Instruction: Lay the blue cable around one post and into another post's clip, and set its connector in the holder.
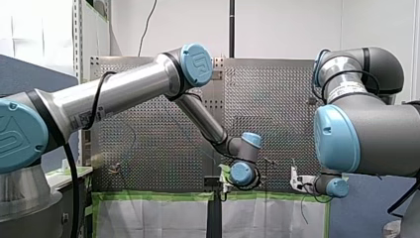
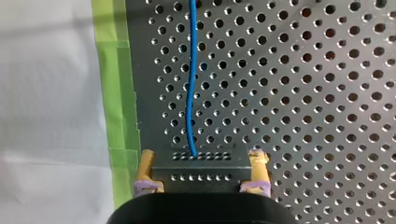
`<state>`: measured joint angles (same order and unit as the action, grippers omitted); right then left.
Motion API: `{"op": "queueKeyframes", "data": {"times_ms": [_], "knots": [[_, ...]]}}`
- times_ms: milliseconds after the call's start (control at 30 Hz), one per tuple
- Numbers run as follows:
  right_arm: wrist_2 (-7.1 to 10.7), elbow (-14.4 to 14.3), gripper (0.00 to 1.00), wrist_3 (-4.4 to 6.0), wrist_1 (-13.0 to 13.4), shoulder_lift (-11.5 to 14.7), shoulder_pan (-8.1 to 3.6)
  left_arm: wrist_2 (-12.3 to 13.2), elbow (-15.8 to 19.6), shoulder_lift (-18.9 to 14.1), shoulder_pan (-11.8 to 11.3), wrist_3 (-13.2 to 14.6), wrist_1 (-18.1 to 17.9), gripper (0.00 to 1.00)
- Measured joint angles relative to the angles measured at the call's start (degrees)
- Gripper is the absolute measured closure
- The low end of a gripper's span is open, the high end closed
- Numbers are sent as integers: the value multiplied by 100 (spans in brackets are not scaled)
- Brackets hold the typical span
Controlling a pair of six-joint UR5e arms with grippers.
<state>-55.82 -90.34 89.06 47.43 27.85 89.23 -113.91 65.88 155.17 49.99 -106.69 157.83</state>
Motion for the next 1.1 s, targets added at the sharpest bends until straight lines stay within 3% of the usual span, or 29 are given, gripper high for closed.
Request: {"op": "queueKeyframes", "data": {"times_ms": [267, 733, 933, 1100], "knots": [[0, 2, 100, -57, -51, 3, 7, -26, -49, 5, -148, -3, -75, 0], [-2, 65, 100, -51, -92, 3, -12, 126, -43, 7, -217, -2, 139, 0], [-3, 102, 100, -30, -95, 1, -13, 351, -45, 2, -230, -98, 266, 0], [-3, 106, 100, -28, -100, -1, -14, 620, -64, 0, -215, -349, 113, 0]]}}
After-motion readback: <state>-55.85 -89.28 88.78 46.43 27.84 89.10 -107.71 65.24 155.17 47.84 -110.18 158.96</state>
